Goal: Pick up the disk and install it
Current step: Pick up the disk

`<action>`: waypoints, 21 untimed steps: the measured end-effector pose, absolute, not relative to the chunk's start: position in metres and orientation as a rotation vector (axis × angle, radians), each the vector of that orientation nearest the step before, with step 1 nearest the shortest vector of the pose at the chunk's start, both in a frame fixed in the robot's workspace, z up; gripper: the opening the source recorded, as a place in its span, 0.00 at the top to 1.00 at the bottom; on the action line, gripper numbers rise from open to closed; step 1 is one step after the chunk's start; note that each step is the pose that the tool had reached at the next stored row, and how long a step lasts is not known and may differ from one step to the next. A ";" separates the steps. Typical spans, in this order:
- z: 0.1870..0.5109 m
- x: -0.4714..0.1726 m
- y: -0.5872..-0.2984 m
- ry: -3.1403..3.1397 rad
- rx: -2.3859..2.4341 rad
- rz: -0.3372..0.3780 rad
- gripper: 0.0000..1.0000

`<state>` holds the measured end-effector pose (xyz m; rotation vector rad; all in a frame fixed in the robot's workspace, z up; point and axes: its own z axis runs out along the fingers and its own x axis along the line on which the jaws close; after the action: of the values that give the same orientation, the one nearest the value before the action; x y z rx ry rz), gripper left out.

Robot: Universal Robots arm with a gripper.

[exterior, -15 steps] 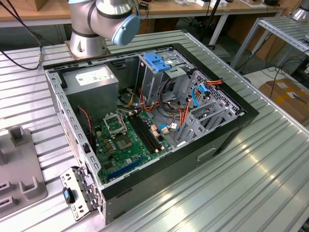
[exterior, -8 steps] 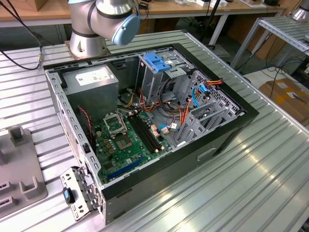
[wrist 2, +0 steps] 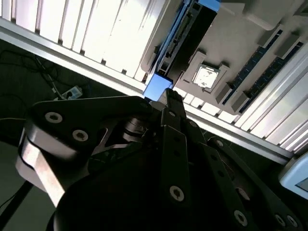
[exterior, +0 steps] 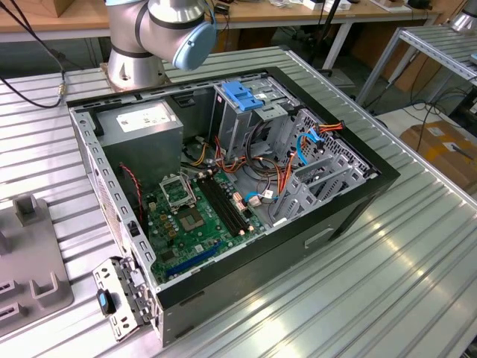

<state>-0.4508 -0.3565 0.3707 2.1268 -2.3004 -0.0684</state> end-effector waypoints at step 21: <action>0.369 -0.444 -0.356 -2.194 2.234 -0.067 0.89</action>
<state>-0.4436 -0.3564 0.3692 2.2335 -2.1938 -0.0674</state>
